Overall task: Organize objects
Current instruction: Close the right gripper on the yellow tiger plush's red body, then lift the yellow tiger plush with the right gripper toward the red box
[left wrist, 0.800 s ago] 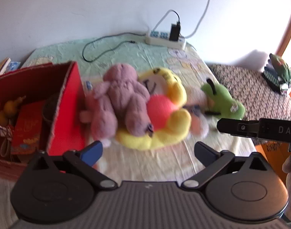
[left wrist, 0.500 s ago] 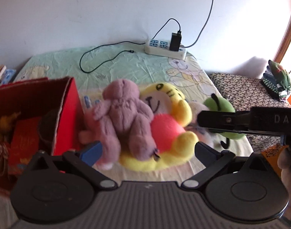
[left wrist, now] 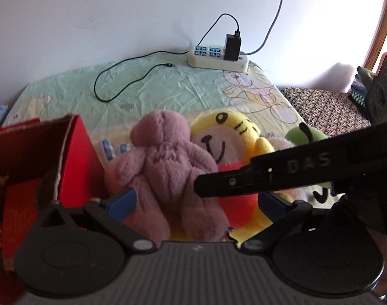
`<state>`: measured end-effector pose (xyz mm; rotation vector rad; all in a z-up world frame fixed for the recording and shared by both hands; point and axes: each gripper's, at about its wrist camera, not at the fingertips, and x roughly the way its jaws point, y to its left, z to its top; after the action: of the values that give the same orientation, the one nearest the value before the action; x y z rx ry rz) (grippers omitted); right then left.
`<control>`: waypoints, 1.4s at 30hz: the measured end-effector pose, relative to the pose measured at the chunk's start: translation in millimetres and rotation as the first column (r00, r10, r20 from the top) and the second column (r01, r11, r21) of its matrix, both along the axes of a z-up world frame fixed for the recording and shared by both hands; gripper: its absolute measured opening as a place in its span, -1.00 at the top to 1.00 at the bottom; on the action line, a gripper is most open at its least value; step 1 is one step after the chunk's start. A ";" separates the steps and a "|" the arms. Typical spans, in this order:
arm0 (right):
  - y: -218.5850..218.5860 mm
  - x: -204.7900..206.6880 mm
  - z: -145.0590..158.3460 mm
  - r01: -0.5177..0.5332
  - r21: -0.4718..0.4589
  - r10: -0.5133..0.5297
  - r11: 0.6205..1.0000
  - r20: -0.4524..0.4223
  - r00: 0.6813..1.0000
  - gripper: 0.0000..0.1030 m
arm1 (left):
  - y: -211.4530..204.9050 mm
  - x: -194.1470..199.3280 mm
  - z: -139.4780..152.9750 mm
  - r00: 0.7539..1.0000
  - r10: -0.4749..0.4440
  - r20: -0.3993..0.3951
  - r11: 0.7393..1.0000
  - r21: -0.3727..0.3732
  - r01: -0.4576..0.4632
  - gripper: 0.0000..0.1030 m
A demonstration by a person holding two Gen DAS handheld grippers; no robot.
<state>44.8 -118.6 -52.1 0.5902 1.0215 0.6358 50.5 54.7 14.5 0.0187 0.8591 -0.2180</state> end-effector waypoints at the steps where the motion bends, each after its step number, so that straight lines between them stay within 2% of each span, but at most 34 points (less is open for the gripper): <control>1: -0.8 2.9 -3.7 0.001 0.002 -0.001 1.000 -0.016 1.000 0.44 | -0.8 2.8 -0.6 1.000 -0.007 0.001 1.000 0.005 0.007 -0.97; 6: 3.3 12.9 -19.6 -0.032 0.041 0.035 0.999 -0.084 0.996 0.44 | 2.6 12.7 -7.5 0.999 -0.041 -0.034 0.999 -0.018 0.040 -0.98; 10: 5.1 14.7 -22.6 -0.036 0.047 0.040 0.998 -0.078 0.996 0.45 | 1.3 20.1 -9.6 0.998 -0.053 -0.045 0.998 -0.027 0.052 -0.98; 19: -11.0 6.9 -23.6 0.020 0.082 -0.015 0.996 -0.054 0.998 0.65 | -9.3 21.9 -8.0 0.996 -0.075 -0.056 0.997 -0.014 0.075 -0.99; 23: -19.9 1.2 -21.2 0.057 0.106 -0.052 0.993 -0.051 0.997 0.99 | -9.3 18.8 -3.9 0.993 -0.080 -0.083 0.996 -0.051 0.076 -0.99; 30: -23.5 -10.0 -19.2 0.069 0.058 -0.066 0.996 -0.047 0.997 0.98 | -12.8 11.4 -8.2 0.986 -0.061 -0.153 0.996 -0.067 0.052 -0.99; 36: -32.9 -22.7 -9.6 0.089 0.061 -0.089 0.994 -0.005 0.996 0.78 | -21.5 -1.7 -2.3 0.991 -0.047 -0.124 0.999 -0.022 0.045 -0.99; 39: -44.0 -27.2 -5.2 0.126 0.060 -0.128 0.990 0.017 0.992 0.64 | -18.4 -4.6 -3.0 0.990 -0.047 -0.130 0.998 -0.049 0.041 -0.99; 42: -50.2 -29.6 -5.6 0.151 0.003 -0.151 0.989 0.044 0.988 0.55 | -12.6 -6.4 -8.7 0.986 -0.045 -0.160 0.995 -0.097 0.030 -0.98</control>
<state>15.3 -168.8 -57.7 0.6443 0.9256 0.5131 44.1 42.1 5.8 -0.0714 1.0104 -0.2984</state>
